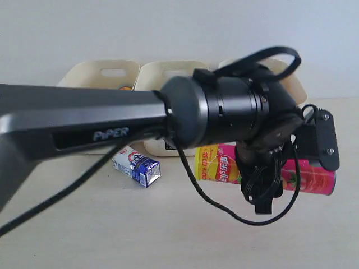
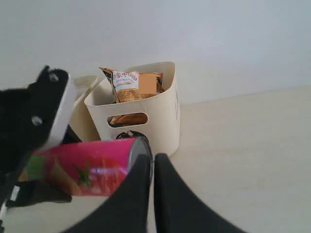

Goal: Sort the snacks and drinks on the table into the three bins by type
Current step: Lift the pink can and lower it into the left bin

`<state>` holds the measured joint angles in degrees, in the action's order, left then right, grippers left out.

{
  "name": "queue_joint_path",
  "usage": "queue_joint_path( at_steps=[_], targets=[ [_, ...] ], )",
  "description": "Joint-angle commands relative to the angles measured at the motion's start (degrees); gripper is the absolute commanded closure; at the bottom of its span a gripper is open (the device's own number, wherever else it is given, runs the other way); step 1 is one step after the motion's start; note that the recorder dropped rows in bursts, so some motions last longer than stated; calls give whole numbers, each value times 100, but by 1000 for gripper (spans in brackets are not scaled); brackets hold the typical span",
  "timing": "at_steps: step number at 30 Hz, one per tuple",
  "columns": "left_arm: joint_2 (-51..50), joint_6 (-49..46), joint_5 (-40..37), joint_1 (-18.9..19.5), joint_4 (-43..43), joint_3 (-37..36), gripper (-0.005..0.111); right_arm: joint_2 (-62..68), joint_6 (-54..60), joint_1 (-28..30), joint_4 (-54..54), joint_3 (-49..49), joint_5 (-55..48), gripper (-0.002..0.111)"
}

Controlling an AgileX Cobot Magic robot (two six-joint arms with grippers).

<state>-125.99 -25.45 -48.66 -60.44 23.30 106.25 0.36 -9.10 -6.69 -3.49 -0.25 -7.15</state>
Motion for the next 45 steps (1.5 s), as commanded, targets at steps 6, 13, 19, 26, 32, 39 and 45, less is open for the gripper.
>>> queue_joint_path(
  at_steps=[6, 13, 19, 26, 32, 39, 45],
  targets=[
    [1221, 840, -420, 135, -216, -303, 103, -36, 5, 36, 29, 25, -36, 108],
    [2474, 1124, -420, 895, -1108, -926, 103, -36, 5, 36, 19, 25, -37, 108],
    [3513, 1299, -273, 1704, -1323, -1492, 103, -36, 5, 36, 19, 25, -37, 108],
    [4291, 1845, 1216, 3033, -1348, -2080, 103, -36, 5, 36, -7, 25, -37, 108],
    [3911, 2610, 2653, 4101, -1348, -2456, 103, -36, 5, 36, -46, 25, -37, 108],
    [2771, 3601, 3542, 4690, -1348, -2456, 103, -36, 5, 36, -108, 25, -37, 108],
    [1955, 3872, 3399, 4854, -1348, -2003, 103, -36, 5, 36, -108, 25, -37, 108]
  ],
)
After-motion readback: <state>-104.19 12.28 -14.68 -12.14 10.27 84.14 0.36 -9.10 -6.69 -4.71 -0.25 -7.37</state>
